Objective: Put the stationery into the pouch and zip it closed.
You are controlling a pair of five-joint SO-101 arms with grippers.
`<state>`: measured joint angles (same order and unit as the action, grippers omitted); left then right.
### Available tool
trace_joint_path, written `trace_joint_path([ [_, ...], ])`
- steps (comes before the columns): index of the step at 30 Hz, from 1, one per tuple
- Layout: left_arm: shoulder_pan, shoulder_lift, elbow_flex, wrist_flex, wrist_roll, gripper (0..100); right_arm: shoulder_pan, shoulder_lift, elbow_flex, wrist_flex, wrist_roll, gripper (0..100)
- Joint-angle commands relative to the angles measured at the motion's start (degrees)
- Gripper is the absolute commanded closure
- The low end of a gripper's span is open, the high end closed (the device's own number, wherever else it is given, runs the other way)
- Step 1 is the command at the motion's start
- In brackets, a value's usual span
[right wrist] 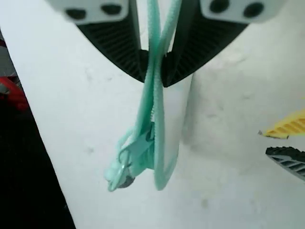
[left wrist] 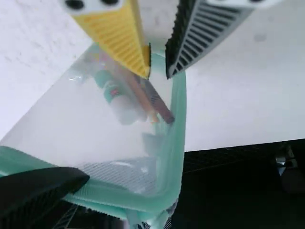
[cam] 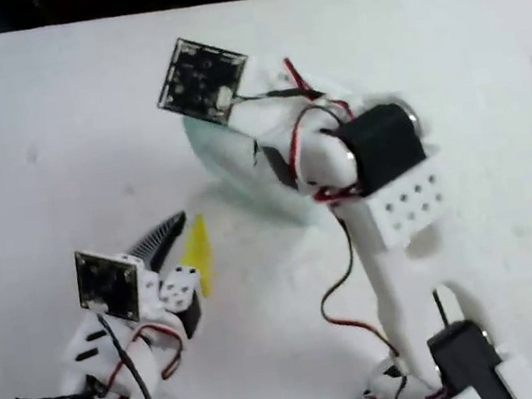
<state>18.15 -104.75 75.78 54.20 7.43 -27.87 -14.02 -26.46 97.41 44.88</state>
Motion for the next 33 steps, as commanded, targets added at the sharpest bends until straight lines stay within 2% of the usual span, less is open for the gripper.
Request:
trace_joint_path([
  [1, -0.04, 0.22, -0.44, -1.49, -0.62, 94, -1.71, -6.37, -0.35, 1.1, 0.88, 98.2],
  [6, -0.04, 0.22, -0.44, -1.49, -1.14, 94, -1.98, -8.57, -0.35, 1.19, 2.2, 98.2],
  [8, 0.04, 0.22, -0.35, -1.32, -4.31, 93, -2.24, -8.66, -0.26, 1.45, 3.78, 98.2],
  [10, 0.04, 0.22, 0.53, -1.49, -6.95, 89, -2.51, -9.1, 0.97, 1.54, 4.92, 98.2],
  [15, 0.13, 0.22, 1.76, -1.49, -6.68, 76, -3.91, -16.13, 11.69, 1.45, 11.78, 98.2],
  [20, 1.36, 0.22, 1.41, -1.14, -6.42, 75, -3.74, -21.93, 19.08, 1.45, 18.02, 98.2],
  [26, 6.02, 0.22, 0.79, 1.32, -12.4, 75, -7.08, -25.54, 20.66, 1.54, 18.46, 98.2],
  [33, 6.02, 0.22, -0.7, 3.87, -18.11, 75, -7.25, -32.92, 26.99, 1.54, 23.74, 98.2],
])
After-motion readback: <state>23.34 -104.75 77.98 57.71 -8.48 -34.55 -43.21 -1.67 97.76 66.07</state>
